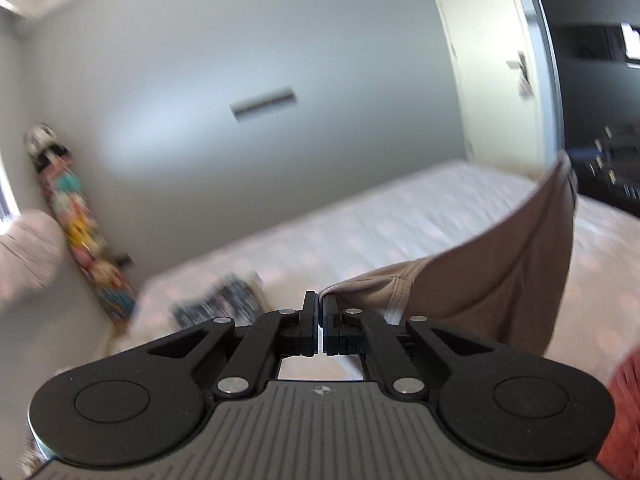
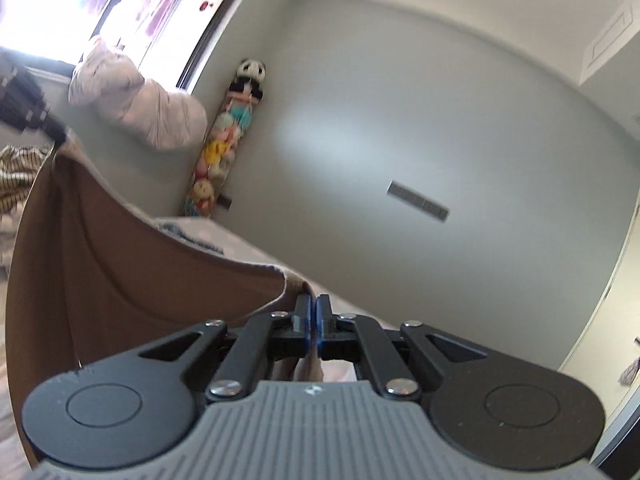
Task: Fold clothes
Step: 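Lift the beige shirt with both grippers and shake it out between them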
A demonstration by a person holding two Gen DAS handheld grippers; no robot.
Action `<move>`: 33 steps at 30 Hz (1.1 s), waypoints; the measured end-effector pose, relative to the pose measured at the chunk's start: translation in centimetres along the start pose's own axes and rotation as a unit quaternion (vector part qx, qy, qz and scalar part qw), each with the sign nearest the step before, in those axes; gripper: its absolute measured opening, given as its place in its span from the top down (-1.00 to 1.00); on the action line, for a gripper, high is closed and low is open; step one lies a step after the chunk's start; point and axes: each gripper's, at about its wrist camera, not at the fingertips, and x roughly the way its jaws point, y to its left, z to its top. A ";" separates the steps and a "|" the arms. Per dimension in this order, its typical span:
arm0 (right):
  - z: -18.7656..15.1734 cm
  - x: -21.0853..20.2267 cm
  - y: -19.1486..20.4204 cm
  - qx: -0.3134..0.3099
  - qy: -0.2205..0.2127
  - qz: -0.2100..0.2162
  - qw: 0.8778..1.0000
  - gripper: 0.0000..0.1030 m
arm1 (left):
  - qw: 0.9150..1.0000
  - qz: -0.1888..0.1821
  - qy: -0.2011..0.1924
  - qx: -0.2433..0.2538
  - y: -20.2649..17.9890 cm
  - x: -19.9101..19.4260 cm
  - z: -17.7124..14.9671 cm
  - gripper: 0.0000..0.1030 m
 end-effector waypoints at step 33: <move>0.2 0.6 -0.4 0.040 -0.061 -0.072 0.995 0.94 | 0.999 0.036 -0.004 0.011 -1.1 3.5 1.1 0.99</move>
